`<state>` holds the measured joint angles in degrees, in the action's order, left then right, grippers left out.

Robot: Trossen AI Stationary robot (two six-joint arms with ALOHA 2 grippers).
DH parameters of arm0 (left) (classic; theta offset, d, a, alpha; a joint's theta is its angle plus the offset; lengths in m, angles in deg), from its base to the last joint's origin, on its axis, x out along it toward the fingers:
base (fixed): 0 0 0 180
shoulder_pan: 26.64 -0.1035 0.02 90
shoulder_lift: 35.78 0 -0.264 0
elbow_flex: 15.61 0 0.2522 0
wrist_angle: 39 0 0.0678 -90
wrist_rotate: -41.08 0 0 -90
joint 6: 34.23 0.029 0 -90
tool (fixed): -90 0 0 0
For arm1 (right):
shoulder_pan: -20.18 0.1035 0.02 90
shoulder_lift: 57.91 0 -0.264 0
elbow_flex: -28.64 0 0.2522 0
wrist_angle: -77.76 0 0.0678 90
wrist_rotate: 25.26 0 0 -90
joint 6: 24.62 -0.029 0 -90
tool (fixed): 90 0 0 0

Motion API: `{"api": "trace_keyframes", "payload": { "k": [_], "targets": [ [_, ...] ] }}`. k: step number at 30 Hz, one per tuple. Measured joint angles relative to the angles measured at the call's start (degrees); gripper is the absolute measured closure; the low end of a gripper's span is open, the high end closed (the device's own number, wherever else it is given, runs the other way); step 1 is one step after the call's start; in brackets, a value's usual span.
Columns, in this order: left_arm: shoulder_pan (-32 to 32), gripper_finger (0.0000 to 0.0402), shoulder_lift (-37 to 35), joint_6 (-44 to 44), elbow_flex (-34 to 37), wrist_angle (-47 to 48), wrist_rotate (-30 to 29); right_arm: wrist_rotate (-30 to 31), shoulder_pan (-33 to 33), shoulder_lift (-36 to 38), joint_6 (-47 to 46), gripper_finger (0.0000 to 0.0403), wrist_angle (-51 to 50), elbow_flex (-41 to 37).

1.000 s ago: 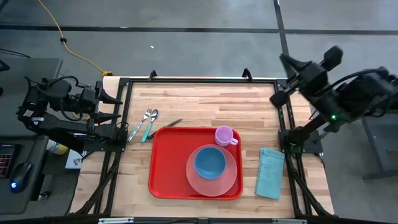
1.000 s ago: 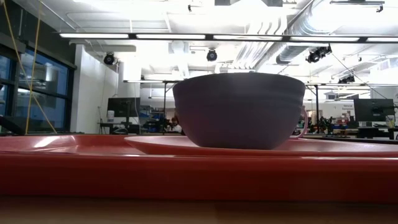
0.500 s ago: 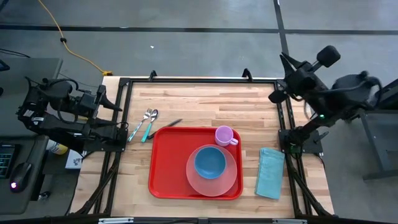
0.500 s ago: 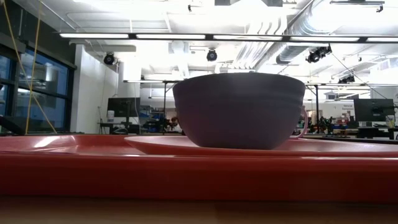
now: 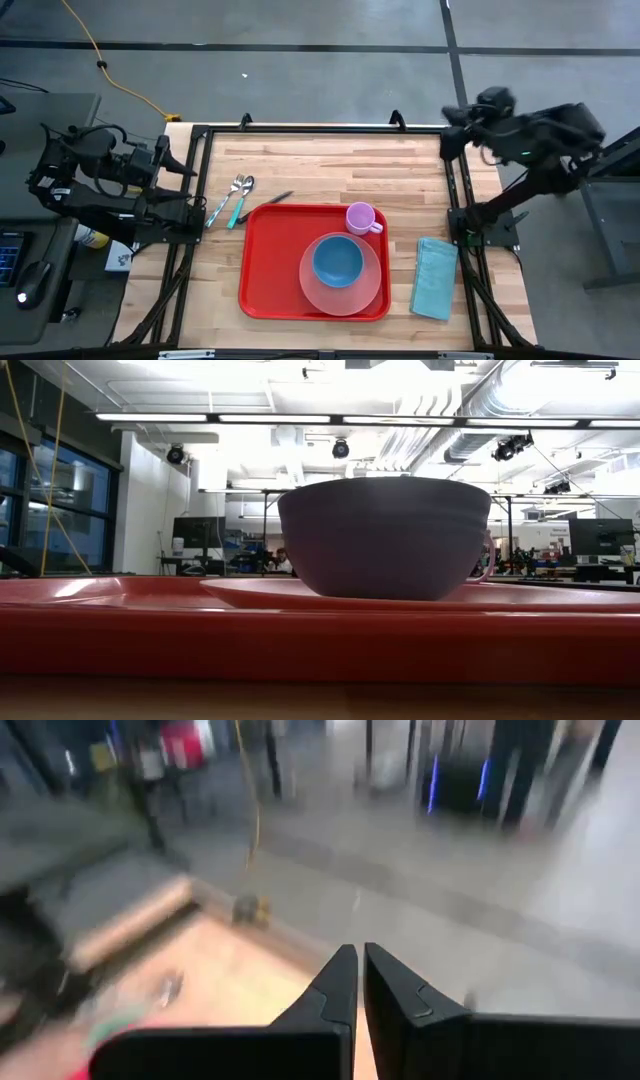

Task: Set up tray
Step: Put the blue napkin into the pink serving tray

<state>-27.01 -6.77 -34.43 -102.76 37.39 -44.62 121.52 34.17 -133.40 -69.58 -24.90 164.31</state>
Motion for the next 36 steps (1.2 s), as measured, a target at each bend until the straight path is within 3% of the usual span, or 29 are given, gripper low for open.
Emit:
{"api": "trace_keyframes", "payload": {
  "k": [1,4,7,12,15,20,27,31,36],
  "targets": [
    [0.0,0.0128,0.0,0.0,0.0,0.0,-0.1,-4.9,-1.5,-0.1,-4.1,0.0402,-1.4,-1.6],
    [0.0,0.0128,0.0,0.0,0.0,0.0,-0.4,-21.7,-5.4,1.4,-5.0,0.0402,1.6,-10.4],
    [0.0,0.0128,0.0,-0.1,0.0,0.0,-1.1,-34.3,-8.0,1.0,-10.1,0.0403,-0.4,-19.6],
    [0.0,0.0128,0.0,-0.1,0.0,0.0,-1.4,-55.6,-7.9,0.8,-14.9,0.0403,-1.3,-39.0],
    [0.0,0.0128,0.0,-0.1,0.0,0.0,-1.4,-64.0,-5.2,0.3,-19.8,0.0403,-0.3,-49.1],
    [0.0,0.0128,0.0,-0.1,0.0,0.0,-1.9,-69.3,1.4,0.8,-31.7,0.0403,9.3,-59.1],
    [0.0,0.0128,0.0,-1.4,0.0,0.0,-2.3,-63.7,11.0,0.7,-54.7,0.0403,29.0,-65.1],
    [0.0,0.0128,0.0,-1.3,0.0,0.0,-2.4,-64.6,15.3,0.4,-63.2,0.0402,30.2,-67.6],
    [0.0,0.0128,0.0,-0.8,0.0,0.0,-2.4,-67.7,18.6,0.4,-65.8,0.0375,31.6,-69.3]
  ]
}}
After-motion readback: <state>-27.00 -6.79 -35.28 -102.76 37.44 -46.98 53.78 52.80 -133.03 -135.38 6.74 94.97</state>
